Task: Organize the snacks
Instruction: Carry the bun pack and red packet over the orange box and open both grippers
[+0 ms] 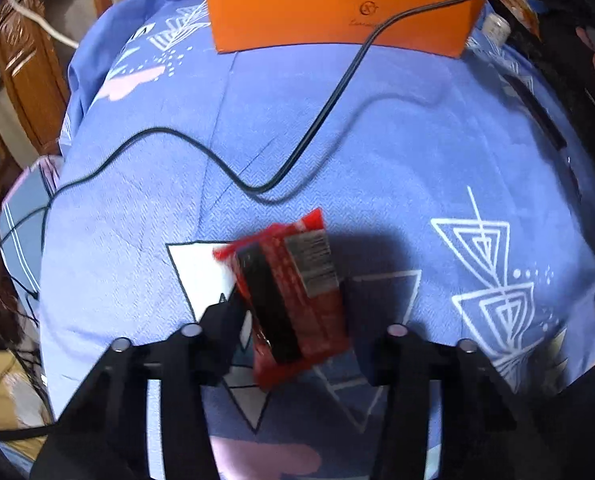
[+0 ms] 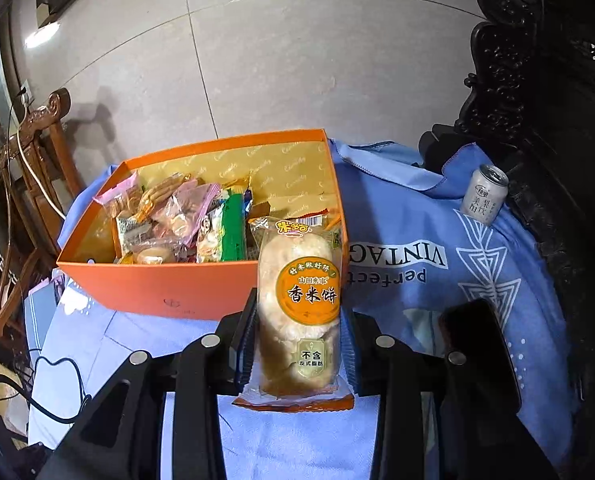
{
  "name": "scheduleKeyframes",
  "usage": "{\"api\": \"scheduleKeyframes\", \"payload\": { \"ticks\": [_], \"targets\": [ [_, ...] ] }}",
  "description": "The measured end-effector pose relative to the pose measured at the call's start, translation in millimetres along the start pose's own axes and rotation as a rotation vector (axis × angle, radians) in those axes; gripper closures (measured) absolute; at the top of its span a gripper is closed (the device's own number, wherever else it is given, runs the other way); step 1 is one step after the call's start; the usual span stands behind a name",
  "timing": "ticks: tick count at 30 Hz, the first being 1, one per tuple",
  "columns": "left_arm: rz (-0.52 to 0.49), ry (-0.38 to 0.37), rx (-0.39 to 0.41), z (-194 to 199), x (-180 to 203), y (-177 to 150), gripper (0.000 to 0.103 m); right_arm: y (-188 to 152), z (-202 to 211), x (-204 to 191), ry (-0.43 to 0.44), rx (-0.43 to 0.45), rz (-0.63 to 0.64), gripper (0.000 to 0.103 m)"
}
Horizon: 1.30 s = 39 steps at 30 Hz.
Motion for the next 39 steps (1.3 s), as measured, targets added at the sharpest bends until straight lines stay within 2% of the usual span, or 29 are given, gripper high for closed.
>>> {"api": "scheduleKeyframes", "payload": {
  "ticks": [10, 20, 22, 26, 29, 36, 39],
  "targets": [
    [-0.020, -0.030, 0.026, 16, -10, 8, 0.060, -13, 15, 4, 0.014, 0.010, -0.031, 0.067],
    [-0.152, -0.079, 0.141, 89, -33, 27, 0.060, -7, 35, 17, -0.025, 0.065, -0.049, 0.067],
    [-0.149, -0.108, 0.182, 110, -39, 41, 0.060, -5, 39, 18, -0.028, 0.077, -0.056, 0.067],
    [-0.155, -0.109, 0.276, 144, -37, 76, 0.060, 0, 49, 20, -0.029, 0.105, -0.068, 0.067],
    [-0.134, -0.141, 0.331, 163, -32, 106, 0.060, 6, 59, 19, -0.025, 0.126, -0.078, 0.067],
    [-0.118, -0.191, 0.425, 184, -18, 168, 0.060, 24, 86, 12, -0.003, 0.188, -0.082, 0.067],
    [-0.146, -0.177, 0.434, 176, -22, 164, 0.060, 28, 93, 6, 0.000, 0.207, -0.067, 0.067]
  ]
}}
Point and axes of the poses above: each gripper's, at about its wrist camera, not at the fingertips, and z roughly against the way its jaws point, x to its right, y to its top, the point moved 4 cm from there along -z, roughly the way its jaws point, and after that the axes turned 5 degrees about z, right-handed, at the moved point
